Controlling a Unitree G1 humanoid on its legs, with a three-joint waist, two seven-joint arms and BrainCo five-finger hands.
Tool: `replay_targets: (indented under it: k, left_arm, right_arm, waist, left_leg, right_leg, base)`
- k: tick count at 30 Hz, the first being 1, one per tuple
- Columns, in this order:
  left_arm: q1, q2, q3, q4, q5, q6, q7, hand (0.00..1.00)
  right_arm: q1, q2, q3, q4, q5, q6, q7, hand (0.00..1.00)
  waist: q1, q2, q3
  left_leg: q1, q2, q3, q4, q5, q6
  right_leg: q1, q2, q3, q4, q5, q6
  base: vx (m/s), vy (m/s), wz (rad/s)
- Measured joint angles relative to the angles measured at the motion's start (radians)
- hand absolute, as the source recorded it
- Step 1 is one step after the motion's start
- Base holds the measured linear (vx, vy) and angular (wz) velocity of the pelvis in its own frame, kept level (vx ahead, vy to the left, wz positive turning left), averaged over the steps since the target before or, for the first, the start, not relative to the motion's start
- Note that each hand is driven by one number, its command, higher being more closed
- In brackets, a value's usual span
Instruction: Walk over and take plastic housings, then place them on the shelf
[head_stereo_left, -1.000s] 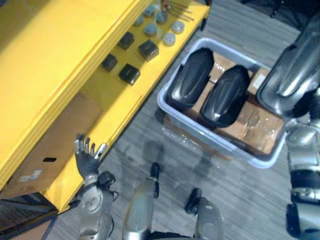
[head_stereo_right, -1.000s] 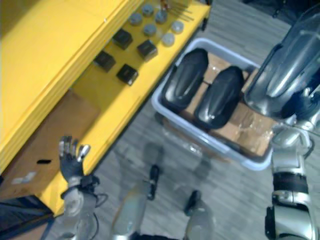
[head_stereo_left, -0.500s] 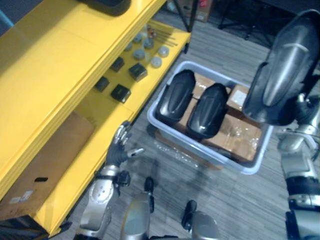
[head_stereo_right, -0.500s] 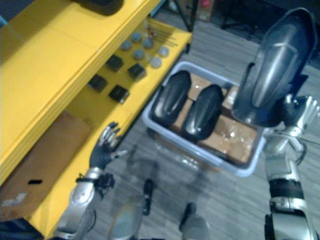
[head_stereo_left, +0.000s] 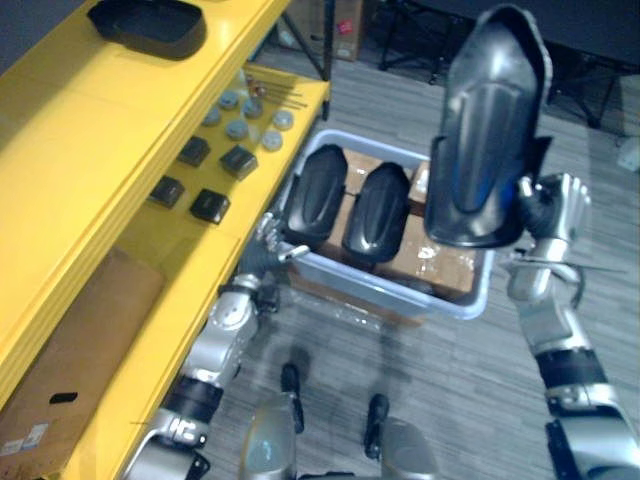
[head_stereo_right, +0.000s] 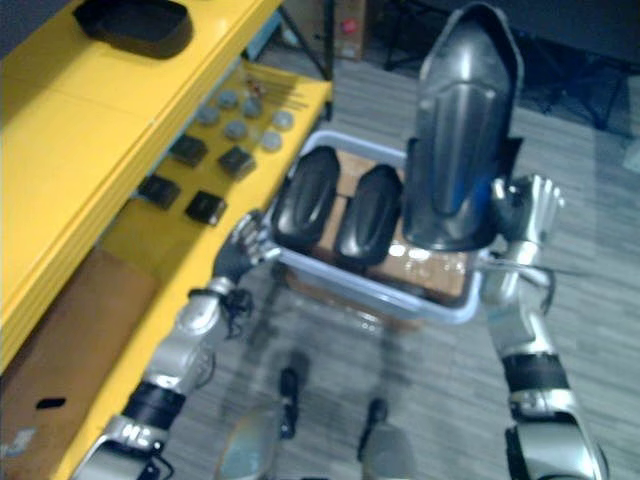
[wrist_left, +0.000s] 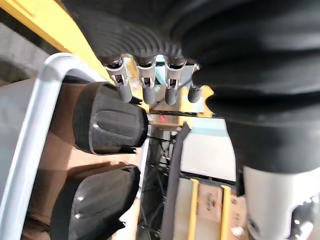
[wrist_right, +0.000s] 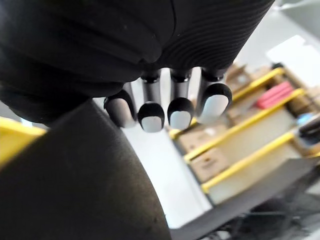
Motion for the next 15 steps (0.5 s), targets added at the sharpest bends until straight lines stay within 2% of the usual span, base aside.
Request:
replay_targets:
  k: [4,10,15]
  left_arm:
    - [-0.032,-0.005,-0.014,0.031,-0.1,0.031,0.018,0.0]
    - [-0.064,-0.005,-0.014,0.084,-0.19,0.037,0.0,0.0]
    - [-0.072,-0.009,-0.023,0.086,-0.31,0.046,-0.076,0.0]
  right_arm:
    - [-0.042,0.019,0.039,-0.008,-0.031,-0.038,0.002,1.0]
    - [-0.056,0.035,0.09,-0.006,-0.058,-0.05,0.02,1.0]
    - [-0.081,0.054,0.158,0.011,-0.072,-0.063,0.03,1.0]
  waist:
    - [-0.001,-0.008,0.004]
    - [-0.004,-0.009,0.005]
    - [-0.004,-0.008,0.005]
  left_leg:
    - [0.0,0.002,0.015,-0.011,0.008,-0.002]
    - [0.0,0.002,0.015,-0.01,0.008,-0.002]
    - [-0.001,0.001,0.016,-0.009,0.008,-0.002]
  right_leg:
    - [-0.016,0.004,0.015,0.003,0.004,-0.003]
    - [-0.017,0.004,0.016,0.006,0.004,-0.003]
    - [-0.024,0.003,0.021,0.015,0.001,-0.005]
  base:
    - [-0.01,0.002,-0.11]
    - [0.0,0.0,0.0]
    - [0.0,0.0,0.0]
